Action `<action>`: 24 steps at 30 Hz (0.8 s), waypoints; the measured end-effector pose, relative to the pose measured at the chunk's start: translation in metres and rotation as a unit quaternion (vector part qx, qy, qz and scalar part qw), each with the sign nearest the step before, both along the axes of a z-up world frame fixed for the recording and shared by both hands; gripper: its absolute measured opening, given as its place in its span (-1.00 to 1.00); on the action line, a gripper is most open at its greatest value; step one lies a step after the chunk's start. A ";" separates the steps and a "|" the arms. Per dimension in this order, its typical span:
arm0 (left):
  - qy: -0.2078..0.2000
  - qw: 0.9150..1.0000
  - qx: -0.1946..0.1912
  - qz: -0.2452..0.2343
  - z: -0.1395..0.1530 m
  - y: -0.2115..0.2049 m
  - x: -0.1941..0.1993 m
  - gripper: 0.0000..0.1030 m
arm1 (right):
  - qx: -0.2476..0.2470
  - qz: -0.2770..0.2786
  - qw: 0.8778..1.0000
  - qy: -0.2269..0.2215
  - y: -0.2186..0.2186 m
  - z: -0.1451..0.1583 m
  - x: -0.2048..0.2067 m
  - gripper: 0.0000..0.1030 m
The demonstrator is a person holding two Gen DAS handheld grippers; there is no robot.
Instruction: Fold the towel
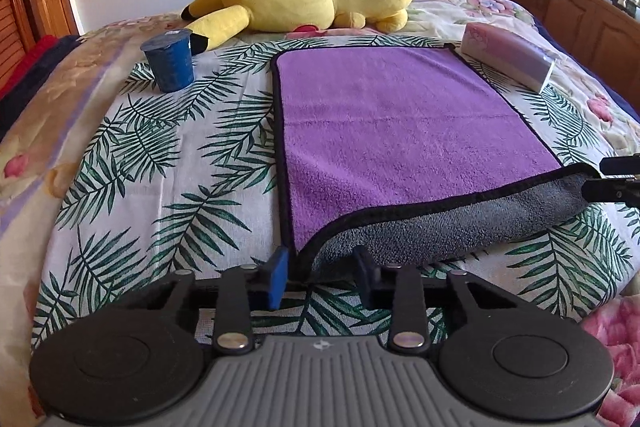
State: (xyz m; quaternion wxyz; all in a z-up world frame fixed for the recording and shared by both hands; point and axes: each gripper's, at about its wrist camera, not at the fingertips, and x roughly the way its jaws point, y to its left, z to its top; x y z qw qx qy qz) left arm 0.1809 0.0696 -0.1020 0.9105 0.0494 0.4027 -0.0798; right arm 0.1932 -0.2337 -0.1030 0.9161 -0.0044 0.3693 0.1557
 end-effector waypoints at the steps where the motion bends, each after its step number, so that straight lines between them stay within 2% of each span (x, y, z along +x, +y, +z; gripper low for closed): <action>1: 0.001 1.000 0.001 0.001 -0.001 0.000 0.000 -0.36 | 0.002 0.001 1.000 0.003 0.000 -0.001 0.001 0.56; 8: 0.005 1.000 0.000 0.008 -0.004 0.001 0.000 -0.54 | 0.013 0.010 1.000 0.025 0.000 -0.006 0.001 0.38; 11: 0.003 1.000 0.003 0.014 -0.005 0.001 -0.001 -0.70 | 0.017 0.014 0.999 0.036 0.000 -0.008 0.002 0.25; 14: 0.001 1.000 0.000 0.018 -0.004 0.003 -0.002 -0.73 | 0.023 0.014 0.999 0.043 -0.001 -0.009 0.003 0.12; 24: -0.014 1.000 0.005 0.009 0.000 -0.001 -0.004 -0.82 | 0.011 0.012 0.999 0.037 -0.003 -0.010 0.005 -0.53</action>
